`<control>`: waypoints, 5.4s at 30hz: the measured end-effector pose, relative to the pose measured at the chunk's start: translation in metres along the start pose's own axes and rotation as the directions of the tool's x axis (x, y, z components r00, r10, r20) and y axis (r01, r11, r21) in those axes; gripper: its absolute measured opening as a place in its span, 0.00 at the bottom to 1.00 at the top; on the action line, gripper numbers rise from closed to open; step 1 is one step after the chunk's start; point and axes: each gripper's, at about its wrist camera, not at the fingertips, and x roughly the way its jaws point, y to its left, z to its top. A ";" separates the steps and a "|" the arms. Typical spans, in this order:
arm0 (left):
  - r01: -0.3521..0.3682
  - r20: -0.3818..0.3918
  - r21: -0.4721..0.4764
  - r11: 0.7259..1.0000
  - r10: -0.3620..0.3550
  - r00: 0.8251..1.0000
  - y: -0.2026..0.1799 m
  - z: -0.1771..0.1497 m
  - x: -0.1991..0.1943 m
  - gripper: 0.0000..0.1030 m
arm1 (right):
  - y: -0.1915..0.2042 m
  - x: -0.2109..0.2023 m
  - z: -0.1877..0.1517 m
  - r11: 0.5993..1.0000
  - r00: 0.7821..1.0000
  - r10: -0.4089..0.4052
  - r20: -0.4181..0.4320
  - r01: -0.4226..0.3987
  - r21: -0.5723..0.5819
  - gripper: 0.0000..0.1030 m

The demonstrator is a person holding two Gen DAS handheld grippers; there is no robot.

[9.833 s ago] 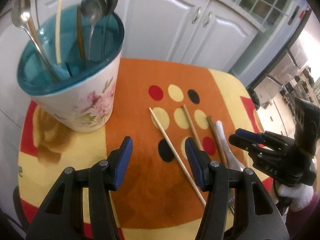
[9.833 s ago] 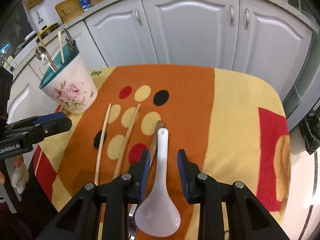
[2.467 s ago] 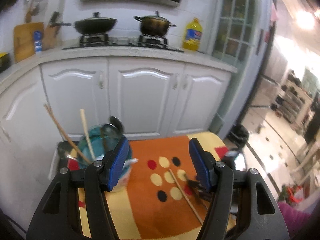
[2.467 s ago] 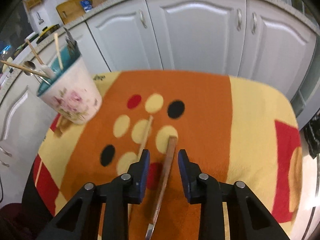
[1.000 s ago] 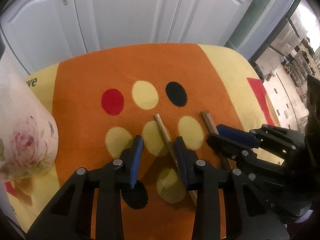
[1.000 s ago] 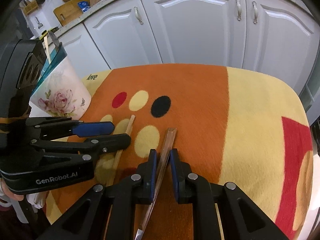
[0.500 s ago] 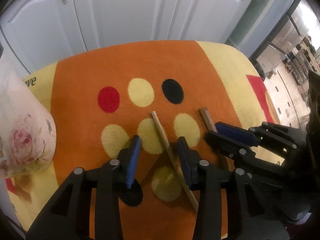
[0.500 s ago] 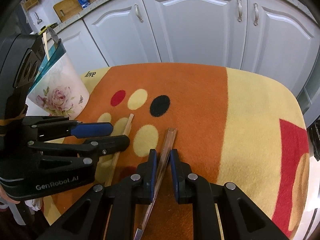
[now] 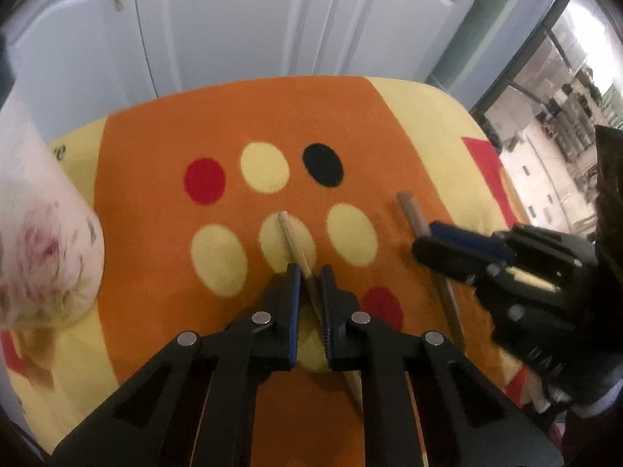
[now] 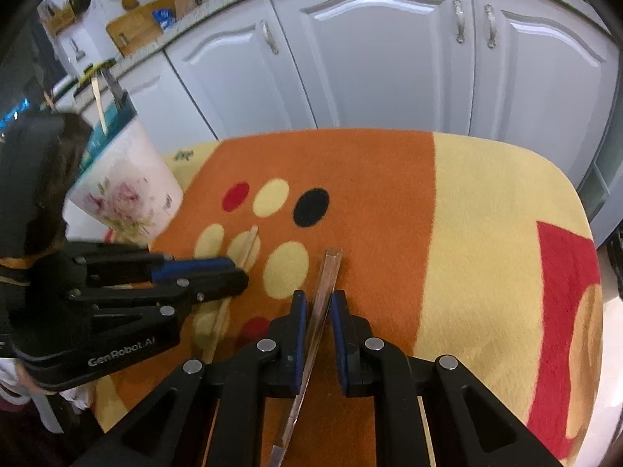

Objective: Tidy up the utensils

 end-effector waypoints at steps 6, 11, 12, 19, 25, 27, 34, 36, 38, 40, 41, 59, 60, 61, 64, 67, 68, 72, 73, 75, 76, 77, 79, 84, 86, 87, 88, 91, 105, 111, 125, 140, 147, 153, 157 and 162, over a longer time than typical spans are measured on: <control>0.057 0.091 -0.033 0.998 -0.054 0.994 0.010 -0.011 -0.047 0.07 | 0.008 -0.033 0.005 0.999 0.996 0.032 0.080 -0.034 0.014 0.10; 0.090 0.189 -0.037 0.995 -0.082 0.979 0.014 -0.017 -0.101 0.06 | 0.029 -0.066 0.011 0.997 0.983 0.079 0.163 -0.079 -0.009 0.09; 0.098 0.210 -0.041 0.994 -0.087 0.974 0.016 -0.018 -0.112 0.06 | 0.034 -0.072 0.012 0.997 0.981 0.083 0.176 -0.082 -0.018 0.09; 0.116 0.351 -0.047 0.992 -0.092 0.932 0.031 -0.029 -0.190 0.04 | 0.067 -0.104 0.026 0.991 0.962 0.116 0.248 -0.094 -0.098 0.09; 0.124 0.469 -0.051 0.991 -0.085 0.879 0.047 -0.025 -0.254 0.04 | 0.092 -0.120 0.046 0.984 0.948 0.127 0.291 -0.083 -0.160 0.09; 0.114 0.508 -0.042 0.993 -0.077 0.858 0.053 -0.022 -0.276 0.04 | 0.101 -0.128 0.056 0.980 0.941 0.137 0.310 -0.083 -0.182 0.09; 0.092 0.534 -0.046 0.995 -0.053 0.844 0.065 -0.026 -0.296 0.04 | 0.125 -0.146 0.088 0.970 0.920 0.142 0.366 -0.056 -0.237 0.09; 0.109 0.498 -0.037 0.993 -0.076 0.864 0.063 -0.031 -0.285 0.06 | 0.130 -0.146 0.090 0.967 0.919 0.139 0.368 -0.046 -0.249 0.09; 0.107 0.446 -0.034 0.994 -0.080 0.892 0.054 -0.035 -0.263 0.19 | 0.131 -0.144 0.090 0.967 0.922 0.134 0.364 -0.040 -0.253 0.09; 0.091 0.399 -0.037 0.995 -0.069 0.914 0.046 -0.039 -0.240 0.36 | 0.130 -0.141 0.088 0.968 0.925 0.122 0.359 -0.031 -0.250 0.09; 0.083 0.376 -0.039 0.996 -0.062 0.925 0.043 -0.040 -0.224 0.38 | 0.128 -0.139 0.087 0.969 0.927 0.116 0.356 -0.028 -0.245 0.09; -0.240 0.030 -0.190 0.952 0.250 0.968 0.041 -0.005 -0.012 0.38 | 0.046 -0.148 0.066 0.994 0.933 0.048 0.357 -0.011 -0.106 0.09; -0.242 0.020 -0.193 0.951 0.250 0.968 0.043 -0.002 -0.006 0.38 | 0.044 -0.148 0.066 0.995 0.933 0.047 0.357 -0.011 -0.101 0.09; -0.252 0.013 -0.193 0.948 0.259 0.966 0.044 -0.001 -0.001 0.39 | 0.041 -0.147 0.066 0.995 0.933 0.047 0.357 -0.014 -0.095 0.09; -0.258 0.025 -0.190 0.947 0.267 0.963 0.042 0.004 0.003 0.42 | 0.035 -0.145 0.066 0.996 0.934 0.050 0.355 -0.022 -0.084 0.09; -0.226 0.033 -0.180 0.957 0.236 0.971 0.040 0.006 0.006 0.36 | 0.032 -0.143 0.066 0.997 0.934 0.050 0.354 -0.023 -0.079 0.09; -0.214 0.038 -0.163 0.963 0.223 0.974 0.039 0.006 0.006 0.23 | 0.032 -0.143 0.066 0.997 0.934 0.049 0.355 -0.024 -0.077 0.09; -0.090 0.018 -0.162 0.983 0.094 0.995 0.035 0.005 0.000 0.05 | 0.033 -0.142 0.067 0.997 0.933 0.049 0.356 -0.023 -0.076 0.09; -0.071 0.024 -0.165 0.984 0.076 0.997 0.033 0.004 -0.004 0.05 | 0.034 -0.142 0.067 0.997 0.933 0.047 0.356 -0.021 -0.077 0.09; -0.039 0.065 -0.151 0.988 0.049 0.997 0.027 0.001 -0.020 0.05 | 0.034 -0.144 0.066 0.997 0.933 0.042 0.359 -0.015 -0.080 0.09; -0.015 0.088 -0.137 0.990 0.027 0.996 0.023 -0.001 -0.030 0.05 | 0.035 -0.145 0.066 0.997 0.932 0.040 0.360 -0.012 -0.080 0.09; 0.005 0.111 -0.127 0.992 0.010 0.994 0.019 -0.004 -0.042 0.04 | 0.035 -0.147 0.066 0.997 0.931 0.039 0.362 -0.010 -0.080 0.09; 0.034 0.143 -0.109 0.993 -0.018 0.990 0.014 -0.006 -0.062 0.04 | 0.036 -0.150 0.066 0.997 0.930 0.037 0.366 -0.007 -0.083 0.09; 0.097 0.232 -0.101 0.990 -0.072 0.970 0.013 -0.017 -0.124 0.04 | 0.047 -0.159 0.069 0.994 0.926 0.038 0.376 0.003 -0.106 0.09; 0.114 0.285 -0.095 0.989 -0.083 0.955 0.016 -0.016 -0.153 0.04 | 0.054 -0.162 0.070 0.993 0.923 0.043 0.382 0.004 -0.120 0.09; 0.119 0.305 -0.094 0.988 -0.085 0.948 0.020 -0.013 -0.164 0.04 | 0.058 -0.164 0.072 0.992 0.922 0.045 0.385 0.005 -0.130 0.09; 0.126 0.332 -0.093 0.988 -0.088 0.939 0.024 -0.015 -0.183 0.05 | 0.061 -0.165 0.073 0.990 0.921 0.047 0.388 0.008 -0.138 0.09; 0.134 0.416 -0.099 0.986 -0.082 0.906 0.040 -0.015 -0.232 0.05 | 0.073 -0.168 0.081 0.986 0.916 0.056 0.397 0.011 -0.164 0.09; 0.027 0.616 -0.137 0.990 0.064 0.785 0.106 0.031 -0.366 0.05 | 0.166 -0.171 0.146 0.940 0.882 0.180 0.436 -0.023 -0.341 0.09; -0.051 0.591 -0.183 0.982 0.151 0.793 0.133 0.032 -0.351 0.05 | 0.197 -0.155 0.165 0.920 0.877 0.231 0.421 -0.057 -0.388 0.09; -0.177 0.485 -0.244 0.954 0.278 0.829 0.163 0.028 -0.266 0.04 | 0.227 -0.083 0.167 0.914 0.908 0.225 0.354 -0.071 -0.398 0.09; -0.115 0.391 -0.274 0.955 0.220 0.894 0.168 0.029 -0.232 0.13 | 0.207 -0.036 0.158 0.936 0.951 0.214 0.222 -0.135 -0.326 0.15; -0.098 0.442 -0.278 0.956 0.218 0.870 0.161 0.016 -0.255 0.48 | 0.190 -0.057 0.151 0.950 0.943 0.209 0.258 -0.133 -0.282 0.27; -0.152 0.483 -0.278 0.949 0.275 0.831 0.144 -0.005 -0.274 0.49 | 0.184 -0.077 0.134 0.962 0.939 0.191 0.286 -0.121 -0.245 0.39; -0.163 0.483 -0.290 0.943 0.292 0.826 0.135 -0.020 -0.276 0.49 | 0.186 -0.089 0.118 0.968 0.938 0.158 0.308 -0.086 -0.236 0.39; -0.203 0.477 -0.291 0.935 0.325 0.816 0.122 -0.038 -0.270 0.49 | 0.193 -0.097 0.098 0.976 0.936 0.111 0.334 -0.039 -0.215 0.39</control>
